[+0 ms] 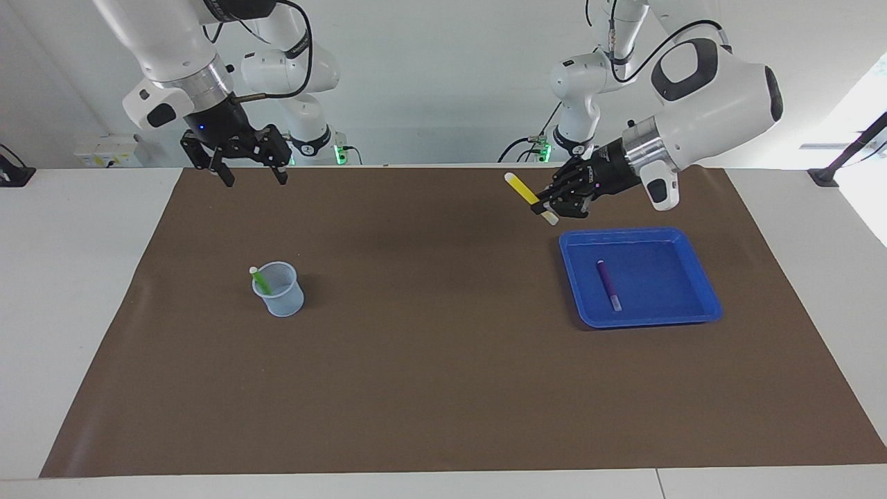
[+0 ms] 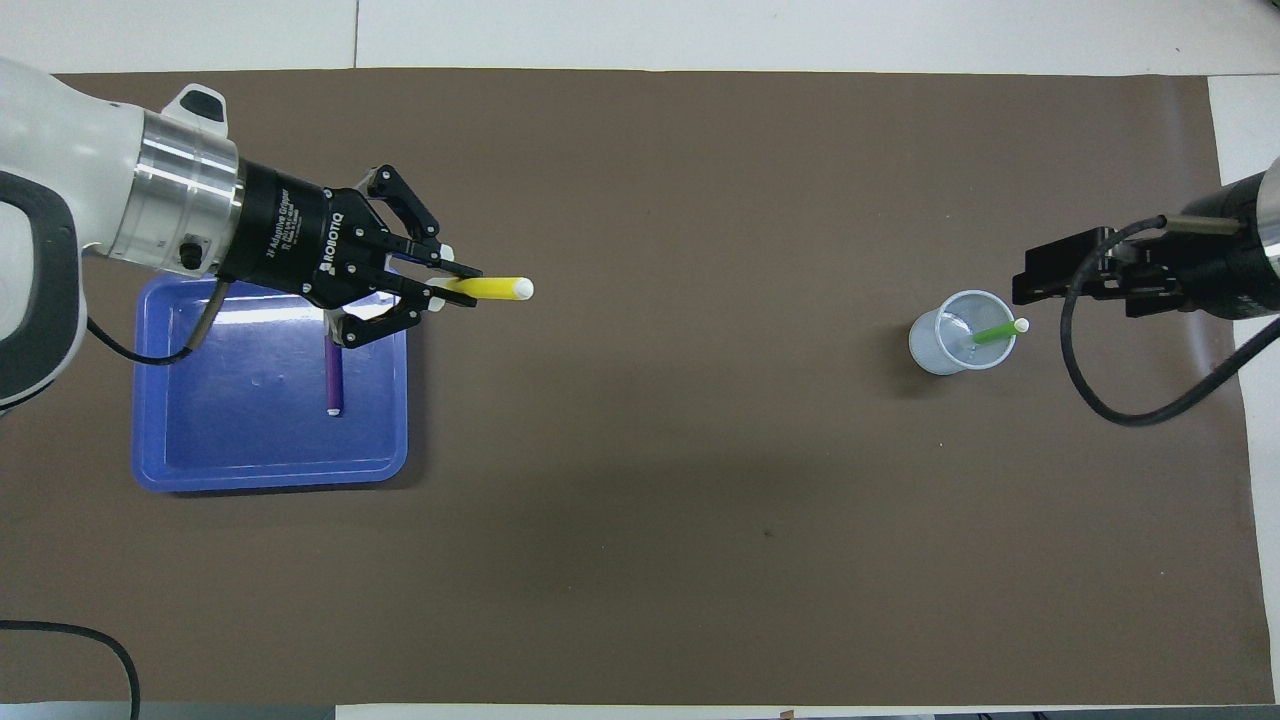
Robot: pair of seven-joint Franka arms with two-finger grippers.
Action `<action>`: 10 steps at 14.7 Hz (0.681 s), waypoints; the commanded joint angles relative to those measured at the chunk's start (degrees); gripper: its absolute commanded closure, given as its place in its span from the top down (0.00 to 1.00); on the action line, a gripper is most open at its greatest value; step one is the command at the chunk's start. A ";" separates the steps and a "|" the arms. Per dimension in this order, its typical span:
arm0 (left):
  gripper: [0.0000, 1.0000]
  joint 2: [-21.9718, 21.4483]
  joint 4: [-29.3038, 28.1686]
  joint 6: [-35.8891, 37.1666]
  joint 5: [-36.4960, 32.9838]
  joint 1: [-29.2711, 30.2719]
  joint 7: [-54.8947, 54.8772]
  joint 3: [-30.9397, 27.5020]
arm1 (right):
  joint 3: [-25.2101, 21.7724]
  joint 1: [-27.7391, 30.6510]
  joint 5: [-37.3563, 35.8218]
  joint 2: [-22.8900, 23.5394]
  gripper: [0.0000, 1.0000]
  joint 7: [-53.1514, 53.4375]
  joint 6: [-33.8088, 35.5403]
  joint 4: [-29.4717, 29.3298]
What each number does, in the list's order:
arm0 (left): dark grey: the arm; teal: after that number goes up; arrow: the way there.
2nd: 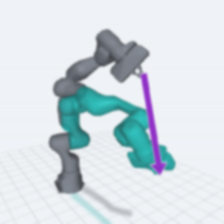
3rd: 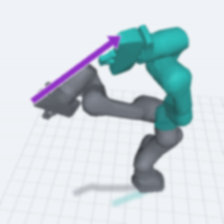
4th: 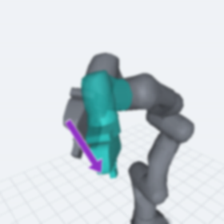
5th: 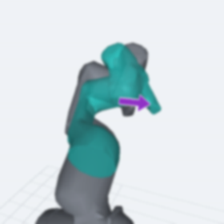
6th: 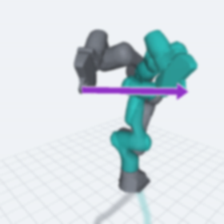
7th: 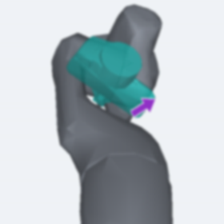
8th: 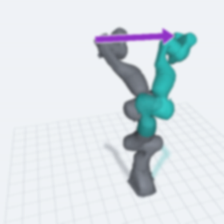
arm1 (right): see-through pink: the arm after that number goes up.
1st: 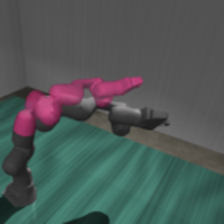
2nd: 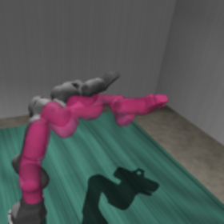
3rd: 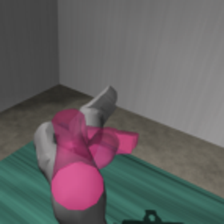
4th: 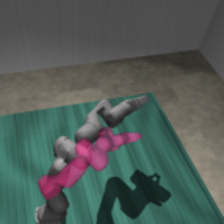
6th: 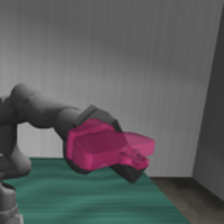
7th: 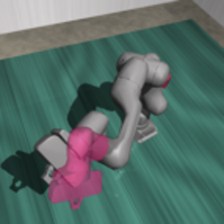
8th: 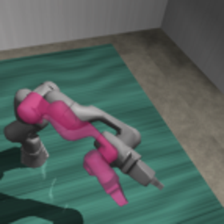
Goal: Transfer and insert pens with both arms
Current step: 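Lift the yellow pen toward the right gripper with the left gripper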
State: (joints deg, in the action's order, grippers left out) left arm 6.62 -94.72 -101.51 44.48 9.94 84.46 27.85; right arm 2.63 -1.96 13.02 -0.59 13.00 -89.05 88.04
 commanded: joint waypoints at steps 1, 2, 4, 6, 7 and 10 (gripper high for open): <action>0.00 -4.94 -8.00 -6.93 6.56 -3.94 6.49 -0.26 | 0.53 -0.41 8.67 0.85 1.00 6.66 -2.78 -1.73; 0.00 -5.82 -9.94 -9.74 8.32 -5.70 7.72 -0.26 | 0.62 -1.28 9.65 0.94 1.00 9.38 -4.88 -1.47; 0.00 -8.01 -14.33 -15.63 13.24 -8.69 9.14 -0.26 | 0.79 -4.88 10.10 1.47 1.00 12.48 -7.88 -1.29; 0.00 -9.51 -17.41 -21.07 17.81 -11.85 9.32 -0.26 | 0.88 -6.12 11.76 1.99 1.00 13.01 -8.42 -1.38; 0.00 -9.95 -18.65 -23.89 19.49 -13.44 9.93 -0.17 | 0.97 -6.73 11.86 1.91 1.00 13.02 -8.68 -1.20; 0.00 -10.75 -20.67 -29.43 22.83 -17.22 10.20 -0.17 | 0.97 -9.71 11.94 1.91 1.00 14.85 -9.91 -0.24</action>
State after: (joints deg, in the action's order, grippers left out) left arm -1.30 -112.06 -127.23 64.49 -5.10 93.67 28.44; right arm 3.47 -10.27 23.71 1.07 25.78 -97.61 87.52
